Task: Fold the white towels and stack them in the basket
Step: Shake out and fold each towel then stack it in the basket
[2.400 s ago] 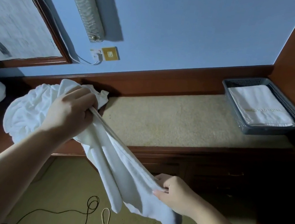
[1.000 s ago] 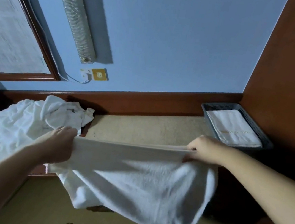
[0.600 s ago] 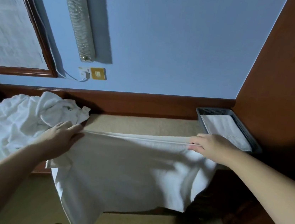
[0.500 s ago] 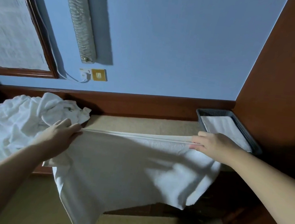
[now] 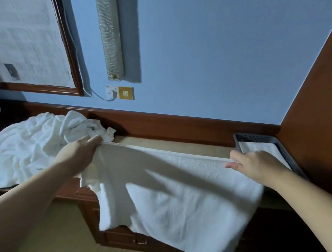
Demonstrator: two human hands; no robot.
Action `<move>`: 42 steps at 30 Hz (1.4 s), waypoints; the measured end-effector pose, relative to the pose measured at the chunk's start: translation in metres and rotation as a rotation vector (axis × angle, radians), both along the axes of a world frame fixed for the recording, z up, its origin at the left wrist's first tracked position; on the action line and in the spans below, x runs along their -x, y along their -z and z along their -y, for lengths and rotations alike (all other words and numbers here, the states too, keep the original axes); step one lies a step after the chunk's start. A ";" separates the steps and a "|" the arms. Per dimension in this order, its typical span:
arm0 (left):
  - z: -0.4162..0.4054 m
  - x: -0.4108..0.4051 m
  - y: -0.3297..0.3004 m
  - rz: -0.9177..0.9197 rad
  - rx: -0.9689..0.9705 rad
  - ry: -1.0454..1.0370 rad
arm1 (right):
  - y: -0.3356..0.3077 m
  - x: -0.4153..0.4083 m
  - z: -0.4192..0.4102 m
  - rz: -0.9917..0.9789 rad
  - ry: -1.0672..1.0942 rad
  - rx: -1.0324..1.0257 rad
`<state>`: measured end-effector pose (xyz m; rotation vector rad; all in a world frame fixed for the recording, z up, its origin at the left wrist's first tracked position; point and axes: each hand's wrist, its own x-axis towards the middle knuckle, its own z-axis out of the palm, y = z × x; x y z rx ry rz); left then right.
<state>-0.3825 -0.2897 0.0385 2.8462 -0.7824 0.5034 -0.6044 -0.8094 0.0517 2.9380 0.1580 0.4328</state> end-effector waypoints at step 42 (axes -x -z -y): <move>0.135 -0.261 0.148 -0.461 -0.163 0.215 | 0.119 -0.241 0.135 -0.719 0.256 -0.049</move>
